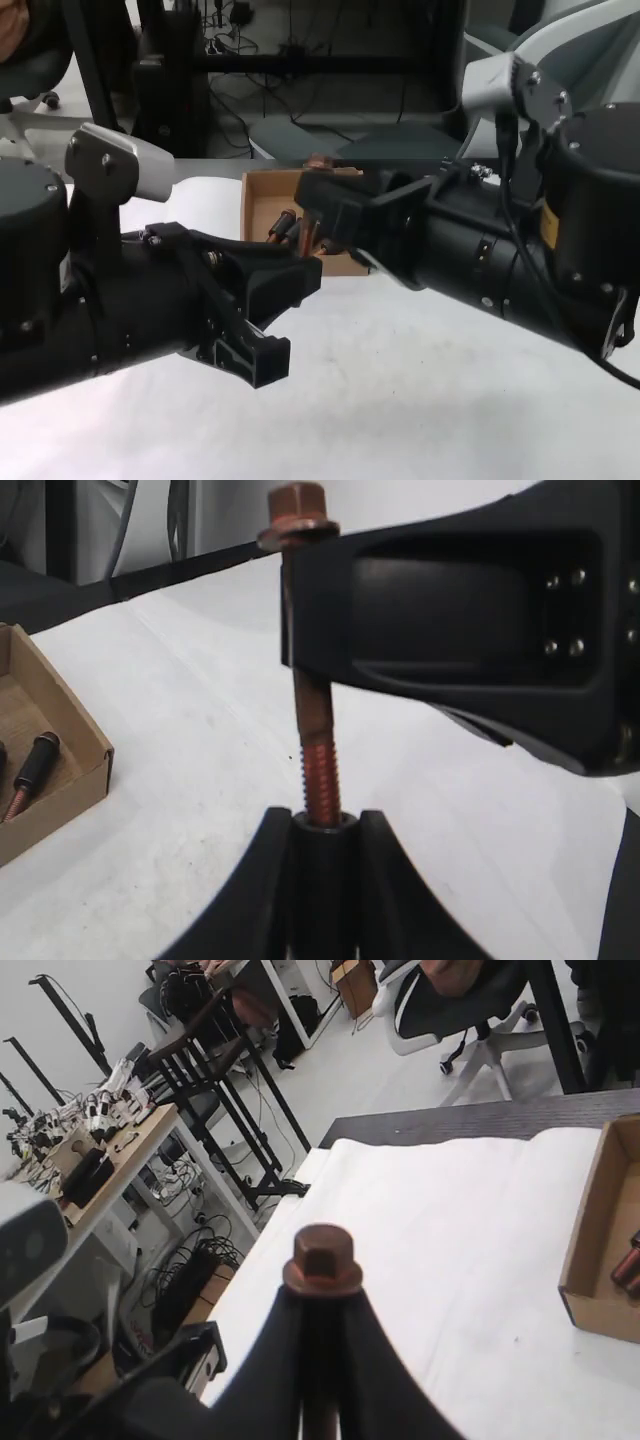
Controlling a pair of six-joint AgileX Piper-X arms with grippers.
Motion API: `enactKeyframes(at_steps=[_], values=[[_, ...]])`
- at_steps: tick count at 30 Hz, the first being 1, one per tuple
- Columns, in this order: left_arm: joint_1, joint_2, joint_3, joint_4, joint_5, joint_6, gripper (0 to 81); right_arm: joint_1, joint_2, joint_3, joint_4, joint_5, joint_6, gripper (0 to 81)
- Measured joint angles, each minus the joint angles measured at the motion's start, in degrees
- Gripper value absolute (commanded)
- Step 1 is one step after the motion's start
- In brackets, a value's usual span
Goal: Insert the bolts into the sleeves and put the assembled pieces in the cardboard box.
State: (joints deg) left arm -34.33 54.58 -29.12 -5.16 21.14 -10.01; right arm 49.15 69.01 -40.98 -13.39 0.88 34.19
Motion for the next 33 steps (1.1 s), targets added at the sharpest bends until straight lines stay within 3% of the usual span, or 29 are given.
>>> enactKeyframes(at_steps=[24,26,29,30,31,33], values=[[0.0,0.05,-1.22,0.29,-1.94,3.6,1.7,3.33,-0.11,-0.14,2.49,2.93,-1.16,0.4],[0.0,0.05,-1.22,0.39,-1.94,3.79,1.7,3.52,-0.11,-0.14,2.63,3.15,-1.36,11.8],[0.0,0.05,-1.22,0.39,-1.94,4.04,1.7,3.63,-0.11,-0.44,2.65,2.55,-1.53,49.7],[0.0,0.05,-1.22,0.39,-1.94,4.05,1.7,3.81,-0.11,-0.75,2.65,2.12,-1.4,65.8],[0.0,0.05,-1.35,0.39,-2.08,4.05,1.7,4.09,-0.11,-1.06,2.72,1.55,-1.51,70.0],[0.0,0.05,-1.35,0.22,-2.18,4.05,1.7,4.59,-0.11,-1.76,2.72,0.84,-1.52,70.0]])
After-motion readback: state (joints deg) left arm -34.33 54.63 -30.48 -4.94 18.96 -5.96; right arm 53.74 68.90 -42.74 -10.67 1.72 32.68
